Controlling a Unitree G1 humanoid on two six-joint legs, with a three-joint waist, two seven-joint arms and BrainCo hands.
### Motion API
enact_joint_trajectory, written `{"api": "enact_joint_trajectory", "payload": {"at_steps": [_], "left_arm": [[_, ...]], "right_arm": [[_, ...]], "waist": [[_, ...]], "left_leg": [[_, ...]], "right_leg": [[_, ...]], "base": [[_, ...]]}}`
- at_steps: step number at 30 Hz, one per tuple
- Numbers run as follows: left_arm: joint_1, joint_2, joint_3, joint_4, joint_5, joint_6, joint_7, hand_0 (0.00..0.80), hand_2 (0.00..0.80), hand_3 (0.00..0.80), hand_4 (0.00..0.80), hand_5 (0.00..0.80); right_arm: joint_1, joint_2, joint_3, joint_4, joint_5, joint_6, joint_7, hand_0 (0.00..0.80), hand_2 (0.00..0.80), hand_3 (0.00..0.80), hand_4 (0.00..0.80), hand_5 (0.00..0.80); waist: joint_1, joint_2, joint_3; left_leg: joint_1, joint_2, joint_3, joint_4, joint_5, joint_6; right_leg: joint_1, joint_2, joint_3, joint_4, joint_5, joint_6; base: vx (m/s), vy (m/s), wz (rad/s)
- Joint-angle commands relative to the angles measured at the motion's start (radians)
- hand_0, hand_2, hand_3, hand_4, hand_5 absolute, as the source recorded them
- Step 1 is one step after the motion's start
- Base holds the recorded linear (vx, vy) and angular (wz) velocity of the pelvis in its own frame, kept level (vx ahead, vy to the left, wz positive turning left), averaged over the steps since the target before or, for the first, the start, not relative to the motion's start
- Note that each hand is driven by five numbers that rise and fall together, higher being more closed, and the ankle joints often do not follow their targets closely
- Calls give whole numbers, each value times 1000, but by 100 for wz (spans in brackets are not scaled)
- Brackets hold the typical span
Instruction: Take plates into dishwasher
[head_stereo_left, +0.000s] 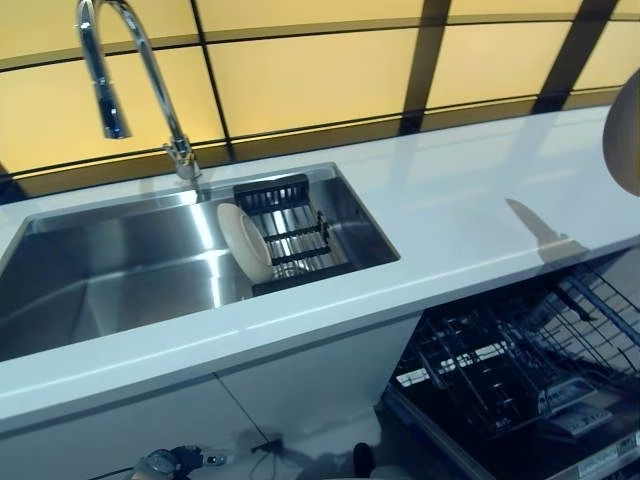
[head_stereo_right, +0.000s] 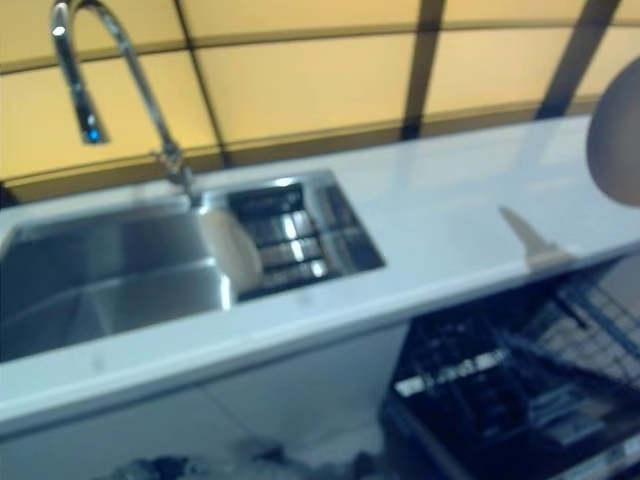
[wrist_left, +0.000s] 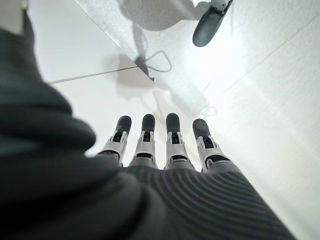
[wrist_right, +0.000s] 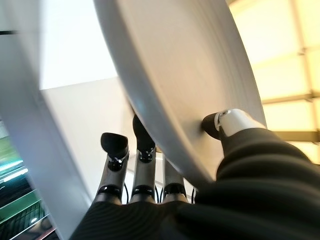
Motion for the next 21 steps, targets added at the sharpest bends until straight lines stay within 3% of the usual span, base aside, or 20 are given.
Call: {"api": "enact_joint_trajectory", "payload": {"at_steps": [1,5,9,21], "left_arm": [[-40,59,-9,13,20,-26,24,0,0,0,0,0],[-48,60,-2,9,20,-27,34,0,0,0,0,0],[-59,63,5,10,16,-30,33,0,0,0,0,0],[-58,55,19,-12,30,-22,27,0,0,0,0,0]], "right_arm": [[72,-45,-110,-37,-67,-78,-19,800,800,800,800,800],[286,-35,-286,-73,-87,-106,-6,800,800,800,800,800],[434,-7,-394,-94,-87,-137,10,800,800,800,800,800],[567,107,-430,-126,-152,-152,62,800,800,800,800,800]], "waist": [[-38,-44,21],[-63,-42,30],[-76,-42,39],[-82,-29,55]], "left_leg": [[25,55,-26,2,10,-7],[35,53,-11,2,1,-5],[40,52,1,2,-4,-4],[42,46,7,2,-6,-1]], "right_leg": [[89,-27,39,4,-93,94],[83,-24,56,4,-90,97],[72,-23,69,4,-83,99],[60,-25,69,4,-74,98]], "base": [[-15,31,-16],[-23,23,-15],[-25,11,-16],[-3,3,-3]]}}
